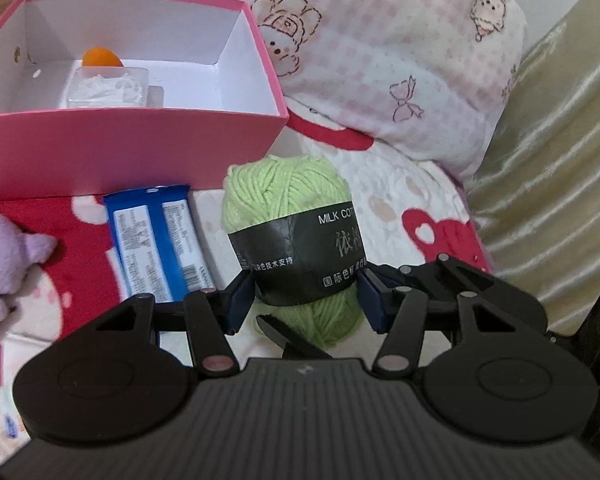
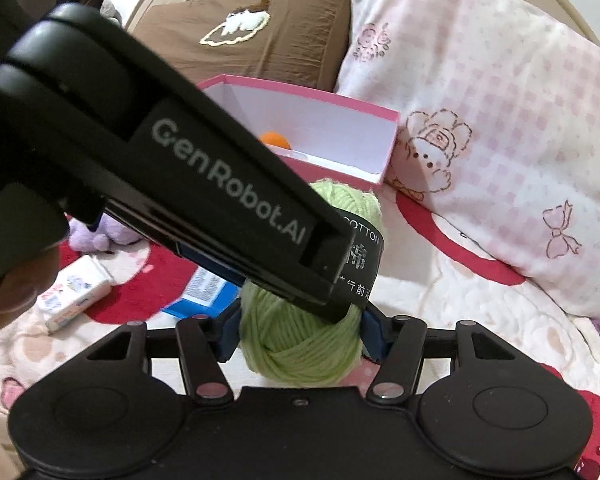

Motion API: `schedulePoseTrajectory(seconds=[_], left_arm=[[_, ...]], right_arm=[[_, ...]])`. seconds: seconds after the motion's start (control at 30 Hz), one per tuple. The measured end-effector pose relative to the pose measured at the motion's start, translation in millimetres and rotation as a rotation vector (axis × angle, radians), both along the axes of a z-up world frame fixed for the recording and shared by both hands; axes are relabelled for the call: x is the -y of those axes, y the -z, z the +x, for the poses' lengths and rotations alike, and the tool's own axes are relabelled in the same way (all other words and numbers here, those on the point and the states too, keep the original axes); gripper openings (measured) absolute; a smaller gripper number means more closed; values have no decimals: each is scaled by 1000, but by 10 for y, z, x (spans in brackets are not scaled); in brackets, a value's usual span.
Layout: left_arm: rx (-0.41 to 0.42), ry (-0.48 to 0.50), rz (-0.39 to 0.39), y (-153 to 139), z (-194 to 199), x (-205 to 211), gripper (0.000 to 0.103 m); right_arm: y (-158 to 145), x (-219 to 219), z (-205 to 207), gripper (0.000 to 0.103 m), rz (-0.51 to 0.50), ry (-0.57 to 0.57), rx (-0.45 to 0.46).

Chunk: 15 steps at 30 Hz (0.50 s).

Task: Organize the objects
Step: 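Lift the green yarn ball with the left gripper over the pink box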

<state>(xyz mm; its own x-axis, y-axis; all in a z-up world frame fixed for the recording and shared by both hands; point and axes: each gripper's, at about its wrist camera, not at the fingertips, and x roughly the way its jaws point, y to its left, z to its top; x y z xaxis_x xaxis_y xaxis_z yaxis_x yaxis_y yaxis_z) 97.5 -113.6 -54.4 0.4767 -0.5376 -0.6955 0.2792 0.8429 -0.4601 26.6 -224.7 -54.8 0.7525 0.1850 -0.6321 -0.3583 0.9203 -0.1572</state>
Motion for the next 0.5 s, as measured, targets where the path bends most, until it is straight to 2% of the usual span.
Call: schedulePoseTrajectory(seconds=[0.13,0.3,0.5], left_arm=[[1,-13,0,-100,-75,-73,55],[41,-9,-5,-250,-138,-168,55],[80,-1,-23,-408,-204,-279,55]], right_arm=[[-86,-60,-65,64,19,4,-21],[-190,-205,-141,64,-10,25,27],[-359,-299,-179,64,0,34,50]])
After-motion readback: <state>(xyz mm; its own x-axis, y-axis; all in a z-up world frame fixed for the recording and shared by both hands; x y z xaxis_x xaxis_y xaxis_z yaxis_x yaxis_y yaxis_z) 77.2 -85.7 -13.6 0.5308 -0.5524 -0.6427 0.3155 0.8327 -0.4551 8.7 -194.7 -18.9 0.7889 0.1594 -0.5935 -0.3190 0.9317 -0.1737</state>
